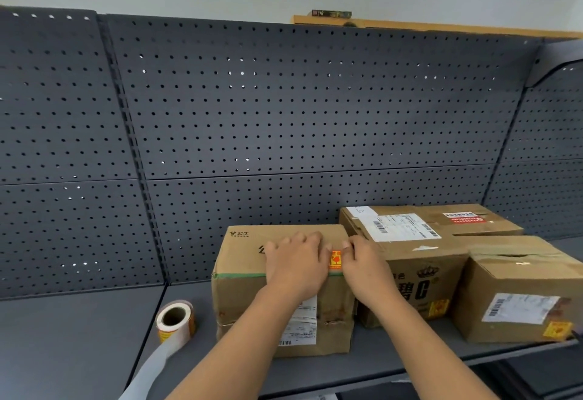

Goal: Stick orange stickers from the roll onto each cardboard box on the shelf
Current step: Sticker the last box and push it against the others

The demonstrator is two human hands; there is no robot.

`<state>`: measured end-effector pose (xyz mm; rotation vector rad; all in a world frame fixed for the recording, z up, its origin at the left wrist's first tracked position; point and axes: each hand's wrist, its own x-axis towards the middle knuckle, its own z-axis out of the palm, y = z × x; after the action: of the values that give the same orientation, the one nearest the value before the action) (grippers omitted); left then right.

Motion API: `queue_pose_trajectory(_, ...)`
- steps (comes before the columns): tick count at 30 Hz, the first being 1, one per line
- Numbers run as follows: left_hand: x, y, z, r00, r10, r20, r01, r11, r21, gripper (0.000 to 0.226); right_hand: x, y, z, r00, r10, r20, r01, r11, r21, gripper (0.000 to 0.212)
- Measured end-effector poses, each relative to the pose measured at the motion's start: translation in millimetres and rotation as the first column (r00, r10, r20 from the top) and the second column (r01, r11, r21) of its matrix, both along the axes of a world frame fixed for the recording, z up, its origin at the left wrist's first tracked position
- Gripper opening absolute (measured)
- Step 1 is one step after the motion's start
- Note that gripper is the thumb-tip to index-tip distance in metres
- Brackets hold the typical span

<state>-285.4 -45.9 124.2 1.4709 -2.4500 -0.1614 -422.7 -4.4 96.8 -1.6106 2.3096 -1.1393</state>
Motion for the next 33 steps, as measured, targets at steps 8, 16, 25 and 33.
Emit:
queue_pose_trajectory(8, 3.2, -7.2, -1.2, 0.999, -0.043, -0.011, 0.043, 0.998, 0.043, 0.042, 1.8, -0.3, -6.0, 1.0, -0.008, -0.02, 0.008, 1.0, -0.027, 0.03)
queue_pose_trajectory(16, 9.2, -11.8, -0.5, 0.987, -0.141, 0.079, 0.132, 0.986, 0.106, 0.061, 4.5, 3.5, -15.5, 0.999, 0.049, 0.014, -0.05, 0.999, 0.013, 0.038)
queue_pose_trajectory(25, 12.3, -9.2, 2.8, 0.98, -0.185, 0.078, 0.174, 0.975, 0.138, 0.057, -4.1, 10.1, -18.3, 0.976, 0.145, 0.163, -0.138, 0.989, -0.057, 0.038)
queue_pose_trajectory(33, 16.5, -9.3, 6.0, 0.981, -0.195, 0.007, 0.191, 0.966, 0.173, 0.051, 1.4, 12.6, -20.0, 0.964, 0.111, 0.24, -0.08, 0.988, -0.135, 0.038)
